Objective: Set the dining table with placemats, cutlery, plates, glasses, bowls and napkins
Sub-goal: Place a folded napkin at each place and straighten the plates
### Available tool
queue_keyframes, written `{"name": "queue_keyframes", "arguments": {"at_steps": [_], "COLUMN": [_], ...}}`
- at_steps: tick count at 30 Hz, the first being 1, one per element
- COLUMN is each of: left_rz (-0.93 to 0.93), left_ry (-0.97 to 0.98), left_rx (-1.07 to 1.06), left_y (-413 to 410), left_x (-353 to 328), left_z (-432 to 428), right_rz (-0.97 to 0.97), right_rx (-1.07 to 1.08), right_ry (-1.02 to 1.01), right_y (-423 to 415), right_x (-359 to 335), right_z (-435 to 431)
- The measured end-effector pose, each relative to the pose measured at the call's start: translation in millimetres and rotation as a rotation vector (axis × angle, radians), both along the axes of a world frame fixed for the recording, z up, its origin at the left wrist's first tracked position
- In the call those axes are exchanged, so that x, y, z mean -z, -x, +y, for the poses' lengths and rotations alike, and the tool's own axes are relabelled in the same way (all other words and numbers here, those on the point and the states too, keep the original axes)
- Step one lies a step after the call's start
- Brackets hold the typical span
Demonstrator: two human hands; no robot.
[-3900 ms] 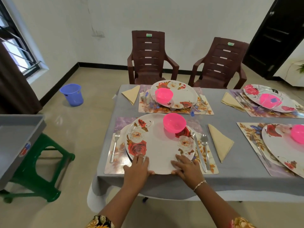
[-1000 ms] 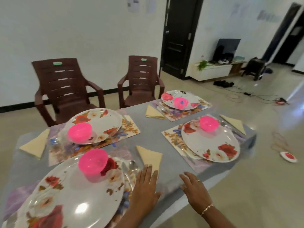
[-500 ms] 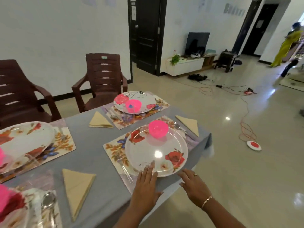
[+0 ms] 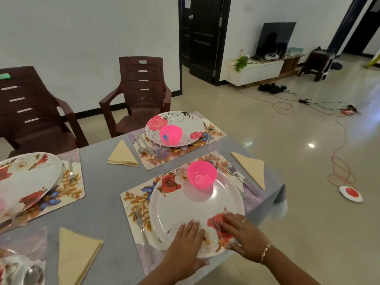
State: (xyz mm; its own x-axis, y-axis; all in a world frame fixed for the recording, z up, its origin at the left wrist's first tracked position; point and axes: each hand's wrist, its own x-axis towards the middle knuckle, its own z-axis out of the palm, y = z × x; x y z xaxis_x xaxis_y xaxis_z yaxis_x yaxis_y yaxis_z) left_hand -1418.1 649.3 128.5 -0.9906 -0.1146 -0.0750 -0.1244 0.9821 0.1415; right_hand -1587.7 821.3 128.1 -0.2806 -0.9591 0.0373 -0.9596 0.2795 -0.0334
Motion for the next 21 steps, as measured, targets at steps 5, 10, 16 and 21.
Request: {"name": "queue_keyframes", "arguments": {"at_steps": [5, 10, 16, 21], "left_rz": [-0.037, -0.041, -0.003, -0.084], "left_ry": [-0.025, -0.055, 0.000, -0.002], "left_rx": [0.027, -0.001, -0.036, -0.134], "left_y": [6.8, 4.9, 0.6, 4.9], "left_x": [17.8, 22.4, 28.2, 20.3], "left_z": [-2.6, -1.0, 0.7, 1.1], "right_rz": [-0.069, -0.125, -0.114, -0.144], "right_rx": [-0.084, -0.173, -0.274, -0.347], "right_ry": [-0.037, -0.062, -0.063, 0.029], "right_y": [16.9, 30.5, 45.9, 58.6], "right_x": [8.1, 13.0, 13.5, 15.5], "right_z": [-3.4, -8.5, -16.8, -33.3]}}
